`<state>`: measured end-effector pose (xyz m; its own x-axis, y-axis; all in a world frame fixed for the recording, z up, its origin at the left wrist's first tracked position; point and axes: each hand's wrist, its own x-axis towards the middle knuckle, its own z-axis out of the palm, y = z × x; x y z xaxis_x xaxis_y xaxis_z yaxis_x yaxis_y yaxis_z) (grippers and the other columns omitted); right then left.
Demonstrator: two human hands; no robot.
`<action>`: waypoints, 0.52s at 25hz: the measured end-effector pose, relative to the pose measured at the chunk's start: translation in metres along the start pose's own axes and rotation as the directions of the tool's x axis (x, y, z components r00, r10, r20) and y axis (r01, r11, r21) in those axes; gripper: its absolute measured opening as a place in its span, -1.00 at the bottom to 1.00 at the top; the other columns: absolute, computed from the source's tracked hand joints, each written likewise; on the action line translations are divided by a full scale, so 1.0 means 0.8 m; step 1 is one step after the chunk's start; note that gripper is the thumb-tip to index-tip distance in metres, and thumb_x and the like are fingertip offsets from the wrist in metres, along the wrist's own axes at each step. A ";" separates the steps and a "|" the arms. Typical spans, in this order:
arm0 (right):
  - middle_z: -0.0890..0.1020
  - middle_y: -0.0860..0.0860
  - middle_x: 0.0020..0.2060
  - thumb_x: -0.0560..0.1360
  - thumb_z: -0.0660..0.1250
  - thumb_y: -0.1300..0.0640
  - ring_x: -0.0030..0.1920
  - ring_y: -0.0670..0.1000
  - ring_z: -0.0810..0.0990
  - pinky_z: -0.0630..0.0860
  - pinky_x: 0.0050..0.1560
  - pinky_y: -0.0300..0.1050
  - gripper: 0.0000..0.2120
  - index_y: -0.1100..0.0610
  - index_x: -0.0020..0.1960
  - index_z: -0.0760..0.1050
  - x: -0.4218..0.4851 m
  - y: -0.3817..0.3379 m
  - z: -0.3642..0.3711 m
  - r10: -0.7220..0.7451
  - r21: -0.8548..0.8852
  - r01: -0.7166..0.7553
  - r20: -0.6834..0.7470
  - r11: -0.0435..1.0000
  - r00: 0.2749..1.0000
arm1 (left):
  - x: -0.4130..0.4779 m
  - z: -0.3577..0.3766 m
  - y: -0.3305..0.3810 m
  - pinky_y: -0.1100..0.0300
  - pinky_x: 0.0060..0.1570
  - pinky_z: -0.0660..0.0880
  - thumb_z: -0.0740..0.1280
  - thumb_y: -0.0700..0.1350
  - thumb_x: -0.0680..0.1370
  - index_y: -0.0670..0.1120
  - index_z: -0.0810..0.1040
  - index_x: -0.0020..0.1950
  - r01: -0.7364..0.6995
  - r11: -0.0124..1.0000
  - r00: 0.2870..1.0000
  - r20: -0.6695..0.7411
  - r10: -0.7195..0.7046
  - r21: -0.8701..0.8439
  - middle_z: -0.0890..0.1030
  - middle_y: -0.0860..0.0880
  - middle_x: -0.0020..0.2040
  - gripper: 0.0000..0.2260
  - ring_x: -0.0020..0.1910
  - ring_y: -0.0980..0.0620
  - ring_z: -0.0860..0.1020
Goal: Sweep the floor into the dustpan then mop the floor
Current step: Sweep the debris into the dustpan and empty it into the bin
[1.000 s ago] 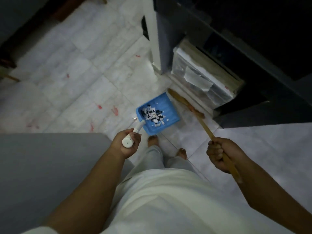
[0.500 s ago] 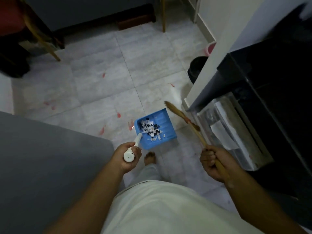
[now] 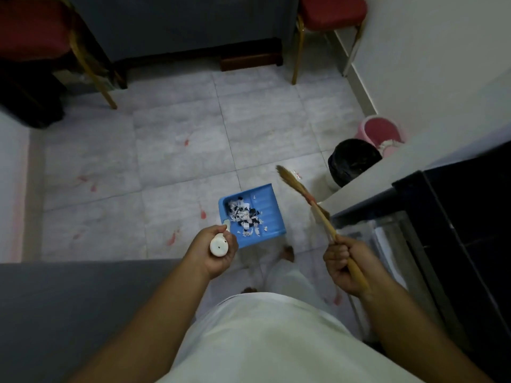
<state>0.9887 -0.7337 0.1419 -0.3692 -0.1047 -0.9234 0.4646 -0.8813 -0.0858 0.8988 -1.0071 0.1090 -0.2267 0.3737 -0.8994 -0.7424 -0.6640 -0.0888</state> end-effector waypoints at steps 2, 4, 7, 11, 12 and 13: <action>0.30 -0.07 -0.65 0.62 0.07 0.09 -0.69 -0.15 0.28 0.21 -0.73 -0.39 -0.63 0.08 -0.36 0.26 0.014 -0.027 0.041 -0.007 -0.023 0.007 0.002 1.000 1.000 | 0.006 0.031 0.028 0.30 -0.65 0.47 0.20 -0.18 0.62 -0.18 0.37 0.16 -0.032 0.999 0.999 0.003 0.032 -0.022 0.35 -0.04 -0.29 -0.85 -0.62 0.07 0.46; 0.29 -0.07 -0.64 0.63 0.06 0.10 -0.69 -0.14 0.27 0.21 -0.73 -0.39 -0.65 0.08 -0.34 0.25 0.031 -0.060 0.080 -0.025 -0.041 0.026 0.013 0.999 1.000 | 0.017 0.065 0.059 0.30 -0.65 0.46 0.20 -0.18 0.62 -0.18 0.34 0.19 -0.056 0.997 0.998 0.009 0.057 -0.048 0.37 -0.05 -0.35 -0.82 -0.62 0.08 0.45; 0.27 -0.06 -0.64 0.63 0.06 0.11 -0.69 -0.13 0.25 0.20 -0.72 -0.39 -0.60 0.10 -0.39 0.25 0.064 -0.118 0.135 -0.005 -0.067 0.005 0.006 0.998 1.000 | 0.037 0.122 0.108 0.30 -0.65 0.46 0.20 -0.17 0.61 -0.19 0.31 0.24 -0.103 0.989 0.994 0.018 0.106 -0.104 0.38 -0.06 -0.40 -0.78 -0.61 0.09 0.45; 0.25 -0.06 -0.63 0.61 0.07 0.13 -0.68 -0.13 0.23 0.19 -0.73 -0.37 -0.61 0.08 -0.39 0.23 0.120 -0.210 0.223 0.028 -0.164 -0.035 -0.044 0.986 0.999 | 0.072 0.217 0.166 0.32 -0.63 0.47 0.20 -0.16 0.61 -0.18 0.31 0.17 -0.138 0.979 0.990 -0.046 0.133 -0.152 0.34 -0.02 -0.32 -0.82 -0.62 0.10 0.44; 0.25 -0.07 -0.63 0.61 0.08 0.13 -0.68 -0.13 0.23 0.19 -0.72 -0.37 -0.61 0.08 -0.40 0.23 0.130 -0.231 0.244 0.042 -0.168 -0.049 -0.043 0.985 0.998 | 0.078 0.240 0.181 0.32 -0.63 0.47 0.20 -0.16 0.60 -0.17 0.32 0.15 -0.137 0.978 0.990 -0.048 0.131 -0.158 0.33 -0.01 -0.31 -0.84 -0.62 0.10 0.44; 0.25 -0.06 -0.63 0.61 0.08 0.12 -0.68 -0.13 0.23 0.19 -0.72 -0.36 -0.60 0.08 -0.42 0.24 0.142 -0.255 0.267 0.055 -0.177 -0.059 -0.025 0.982 0.998 | 0.087 0.265 0.199 0.32 -0.63 0.47 0.21 -0.16 0.60 -0.16 0.32 0.15 -0.131 0.977 0.991 -0.032 0.128 -0.168 0.33 0.00 -0.31 -0.84 -0.62 0.10 0.44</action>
<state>0.6798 -0.6642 0.1347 -0.3229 -0.1418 -0.9358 0.6205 -0.7783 -0.0962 0.6307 -0.9495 0.1231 -0.2996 0.2649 -0.9165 -0.5898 -0.8066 -0.0403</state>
